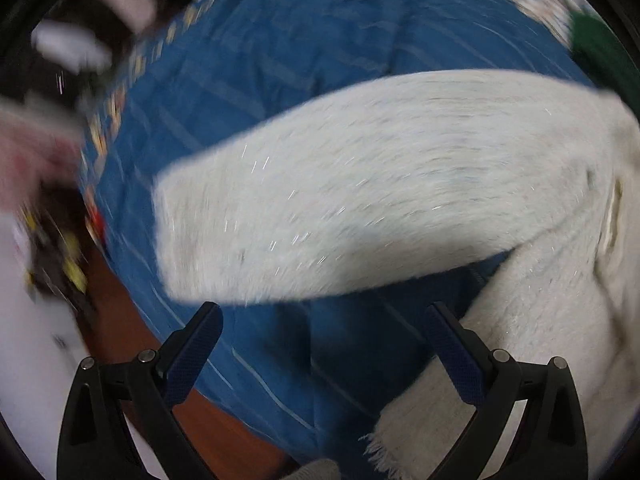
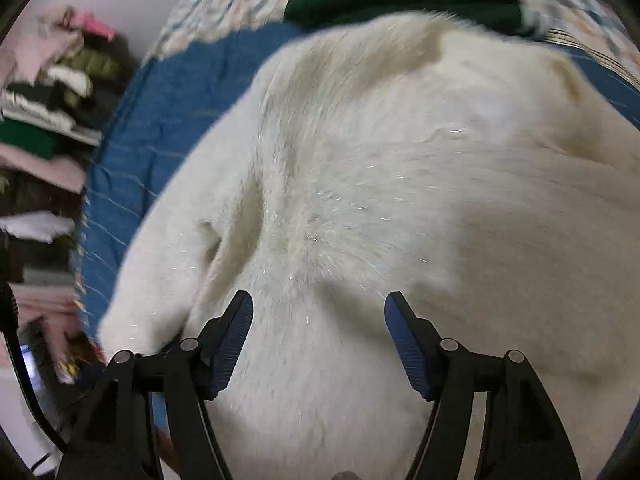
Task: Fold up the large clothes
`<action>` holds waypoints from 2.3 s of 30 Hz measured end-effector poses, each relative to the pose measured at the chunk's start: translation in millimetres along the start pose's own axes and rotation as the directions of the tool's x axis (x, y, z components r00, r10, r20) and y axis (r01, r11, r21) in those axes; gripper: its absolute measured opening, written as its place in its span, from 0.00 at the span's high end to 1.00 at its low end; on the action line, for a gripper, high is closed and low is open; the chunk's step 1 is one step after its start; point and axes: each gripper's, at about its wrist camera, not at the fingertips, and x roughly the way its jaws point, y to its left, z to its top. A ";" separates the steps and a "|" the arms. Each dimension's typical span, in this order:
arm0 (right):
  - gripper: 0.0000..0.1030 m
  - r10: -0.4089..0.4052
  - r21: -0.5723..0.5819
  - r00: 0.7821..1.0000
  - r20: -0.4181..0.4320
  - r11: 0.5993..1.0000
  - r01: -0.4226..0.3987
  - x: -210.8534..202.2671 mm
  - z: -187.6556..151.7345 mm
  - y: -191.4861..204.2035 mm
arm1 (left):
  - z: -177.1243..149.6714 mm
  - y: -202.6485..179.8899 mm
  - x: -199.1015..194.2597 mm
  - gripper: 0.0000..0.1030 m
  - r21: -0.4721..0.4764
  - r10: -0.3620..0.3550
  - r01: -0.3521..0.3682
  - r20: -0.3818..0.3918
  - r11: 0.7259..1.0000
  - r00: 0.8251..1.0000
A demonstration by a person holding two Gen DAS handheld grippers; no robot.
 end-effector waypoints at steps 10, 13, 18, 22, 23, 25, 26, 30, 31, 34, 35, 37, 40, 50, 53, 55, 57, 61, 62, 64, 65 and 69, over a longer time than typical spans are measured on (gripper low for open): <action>0.32 -0.098 0.240 0.994 -0.053 0.965 0.108 -25.0 8.2 -72.4 | 37.9 107.5 91.1 0.10 -0.634 -0.307 0.235 -0.004 0.737 0.952; 0.32 -0.123 0.288 0.992 -0.041 0.949 0.130 -12.2 9.1 -60.7 | 76.4 119.2 83.8 0.76 -0.614 -0.181 0.186 0.070 0.767 0.981; 0.33 -0.131 0.308 0.991 -0.015 0.942 0.130 19.0 32.2 -33.1 | 141.1 123.1 74.4 0.84 -0.482 -0.114 0.200 0.202 0.853 0.973; 0.37 -0.044 0.337 0.997 -0.069 0.939 0.065 71.5 61.0 -16.3 | 184.0 113.2 64.5 0.85 -0.347 -0.121 0.221 0.287 0.912 0.950; 0.34 -0.046 0.333 0.993 -0.107 0.939 0.079 90.2 67.2 -10.2 | 193.0 116.2 67.3 0.85 -0.323 -0.125 0.222 0.296 0.920 0.947; 0.31 -0.156 0.273 0.976 -0.150 0.942 0.193 116.3 74.0 2.1 | 199.4 104.6 63.3 0.85 -0.294 -0.128 0.218 0.298 0.931 0.946; 0.34 -0.202 0.262 0.969 -0.140 0.936 0.233 117.3 74.3 7.1 | 200.7 99.3 59.3 0.85 -0.282 -0.128 0.217 0.302 0.934 0.945; 0.83 -0.319 0.198 0.947 -0.048 0.926 0.322 93.1 70.1 35.5 | 201.8 81.6 38.9 0.86 -0.232 -0.106 0.191 0.334 0.954 0.937; 0.83 -0.318 0.199 0.948 -0.018 0.928 0.315 84.4 67.6 39.3 | 199.5 79.5 36.2 0.86 -0.222 -0.099 0.182 0.340 0.958 0.935; 0.84 -0.305 0.159 0.949 0.073 0.943 0.291 63.7 62.3 58.7 | 190.3 77.1 24.7 0.86 -0.191 -0.086 0.164 0.363 0.968 0.928; 0.84 -0.299 0.121 0.952 0.068 0.949 0.289 67.8 62.4 66.0 | 188.5 75.9 21.4 0.86 -0.181 -0.083 0.160 0.371 0.970 0.925; 0.84 -0.290 0.064 0.957 -0.021 0.955 0.291 92.6 63.7 70.6 | 184.3 73.5 15.9 0.86 -0.165 -0.076 0.149 0.383 0.975 0.921; 0.65 -0.233 0.072 0.966 -0.111 0.968 0.242 110.8 62.2 58.6 | 184.5 65.6 3.6 0.86 -0.134 -0.072 0.137 0.407 0.981 0.911; 0.18 -0.509 0.069 0.860 -0.032 0.857 0.510 28.8 16.6 5.8 | 156.6 -6.1 -87.1 0.88 0.071 -0.051 0.012 0.580 0.997 0.813; 0.18 -0.502 0.116 0.864 -0.046 0.856 0.504 28.6 27.8 -11.1 | 135.0 -43.4 -111.9 0.88 0.158 -0.088 -0.012 0.613 0.987 0.785; 0.18 -0.502 0.130 0.864 -0.038 0.855 0.503 31.6 38.2 -15.2 | 118.5 -67.9 -125.0 0.89 0.211 -0.114 -0.027 0.626 0.977 0.772; 0.18 -0.472 0.152 0.881 -0.038 0.868 0.472 26.0 37.2 -24.5 | 97.7 -100.4 -137.1 0.89 0.273 -0.155 -0.026 0.621 0.962 0.768; 0.18 -0.411 0.229 0.911 -0.023 0.885 0.405 3.2 37.5 -59.3 | 52.3 -166.0 -150.7 0.89 0.382 -0.246 0.016 0.562 0.924 0.789; 0.18 -0.395 0.255 0.919 -0.022 0.886 0.387 -7.0 33.5 -76.6 | 37.8 -188.5 -153.1 0.89 0.416 -0.275 0.034 0.535 0.909 0.799; 0.18 -0.375 0.296 0.927 -0.018 0.883 0.363 -22.8 27.5 -106.9 | 9.9 -231.7 -155.9 0.89 0.471 -0.326 0.075 0.478 0.879 0.816; 0.18 -0.365 0.314 0.931 -0.015 0.882 0.351 -30.7 24.5 -122.4 | -8.0 -259.4 -156.3 0.89 0.509 -0.356 0.099 0.436 0.855 0.827; 0.18 -0.324 0.402 0.946 -0.017 0.864 0.303 -72.6 -1.3 -203.4 | -70.1 -346.9 -146.8 0.89 0.608 -0.416 0.163 0.301 0.777 0.858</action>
